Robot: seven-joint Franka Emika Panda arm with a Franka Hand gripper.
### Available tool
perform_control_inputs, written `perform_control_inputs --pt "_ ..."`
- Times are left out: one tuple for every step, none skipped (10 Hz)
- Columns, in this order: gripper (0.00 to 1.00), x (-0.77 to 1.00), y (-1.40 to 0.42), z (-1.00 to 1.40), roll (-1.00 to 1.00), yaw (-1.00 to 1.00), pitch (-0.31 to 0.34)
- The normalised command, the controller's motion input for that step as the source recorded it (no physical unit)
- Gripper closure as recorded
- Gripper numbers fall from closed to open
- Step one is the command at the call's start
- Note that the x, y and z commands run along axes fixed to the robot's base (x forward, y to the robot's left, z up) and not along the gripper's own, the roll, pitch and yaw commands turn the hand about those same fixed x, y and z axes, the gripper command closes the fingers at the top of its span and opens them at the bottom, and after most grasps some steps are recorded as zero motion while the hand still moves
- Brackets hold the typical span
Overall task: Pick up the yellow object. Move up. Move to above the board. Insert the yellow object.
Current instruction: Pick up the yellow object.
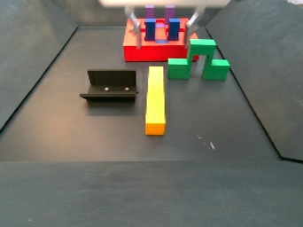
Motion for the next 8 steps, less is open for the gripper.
perform_control_inputs --pt "0.0 0.35 0.0 -0.53 0.0 -0.01 -0.031" --pt "0.0 0.24 0.0 -0.53 0.0 0.0 -0.063" --pt "0.0 0.16 -0.08 -0.51 0.0 0.0 -0.09" --pt "0.0 0.0 -0.13 -0.53 0.0 0.0 -0.134" --pt "0.0 0.0 -0.13 -0.55 0.0 0.0 -0.153" --pt "0.0 0.0 -0.03 -0.5 0.0 0.0 -0.129" --pt "0.0 0.0 0.0 -0.43 0.0 0.0 -0.087" --pt "0.0 -0.05 0.01 -0.46 0.0 0.0 -0.103"
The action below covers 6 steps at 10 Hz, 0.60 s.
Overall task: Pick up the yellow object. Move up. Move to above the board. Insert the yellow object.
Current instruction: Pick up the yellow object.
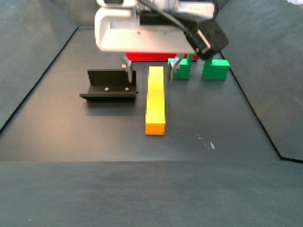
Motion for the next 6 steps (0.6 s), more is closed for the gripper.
perform_control_inputs --pt "0.0 -0.13 0.0 -0.43 0.0 0.0 -0.123" --pt "0.0 -0.08 -0.02 -0.34 0.0 0.0 -0.103" --pt "0.0 -0.09 -0.02 -0.32 0.01 0.0 -0.101" --pt "0.0 -0.12 0.0 -0.32 0.0 0.0 -0.106" --pt "0.0 -0.13 0.0 -0.31 0.0 0.0 -0.099" --pt "0.0 -0.03 0.03 -0.27 0.0 0.0 -0.053"
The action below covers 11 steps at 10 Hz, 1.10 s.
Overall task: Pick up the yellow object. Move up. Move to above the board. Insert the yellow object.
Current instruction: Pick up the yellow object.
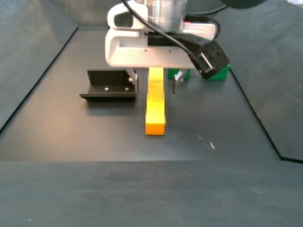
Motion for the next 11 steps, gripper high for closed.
perform_control_inputs --pt "0.0 -0.06 0.05 -0.25 0.0 0.0 -0.059" --pt "0.0 -0.05 0.03 -0.2 -0.03 0.0 -0.07" --pt "0.0 -0.02 0.02 -0.23 -0.07 0.0 -0.104" --pt "0.0 -0.03 0.03 -0.23 -0.07 0.0 -0.104" --pt "0.0 -0.04 0.03 -0.2 -0.06 0.0 -0.091" --pt "0.0 -0.05 0.0 -0.17 -0.03 0.0 -0.079" --pt "0.0 -0.11 0.0 -0.14 -0.03 0.0 -0.097" --pt "0.0 -0.11 0.0 -0.08 0.0 0.0 -0.094" --pt "0.0 -0.09 0.0 -0.06 0.0 0.0 -0.08" --pt "0.0 0.0 0.0 0.0 0.01 0.0 0.0" --pt "0.0 0.0 0.0 0.0 0.0 0.0 0.0"
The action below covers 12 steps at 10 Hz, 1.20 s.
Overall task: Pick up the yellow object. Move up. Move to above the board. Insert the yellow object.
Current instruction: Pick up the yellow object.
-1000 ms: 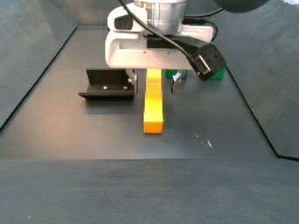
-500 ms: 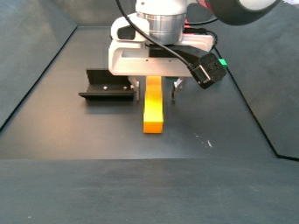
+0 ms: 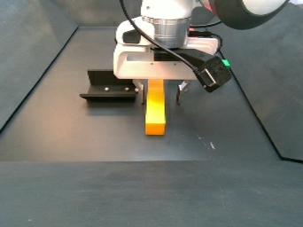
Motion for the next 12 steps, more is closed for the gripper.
perform_control_inputs --pt "1.0 0.0 0.0 0.0 0.0 0.0 0.0" --pt "1.0 0.0 0.0 0.0 0.0 0.0 0.0" --pt "1.0 0.0 0.0 0.0 0.0 0.0 0.0" --pt "1.0 0.0 0.0 0.0 0.0 0.0 0.0" --pt "1.0 0.0 0.0 0.0 0.0 0.0 0.0" --pt "1.0 0.0 0.0 0.0 0.0 0.0 0.0" --pt "1.0 0.0 0.0 0.0 0.0 0.0 0.0" --pt "1.0 0.0 0.0 0.0 0.0 0.0 0.0" --pt "1.0 0.0 0.0 0.0 0.0 0.0 0.0" --pt "1.0 0.0 0.0 0.0 0.0 0.0 0.0" --pt "1.0 0.0 0.0 0.0 0.0 0.0 0.0" --pt "1.0 0.0 0.0 0.0 0.0 0.0 0.0"
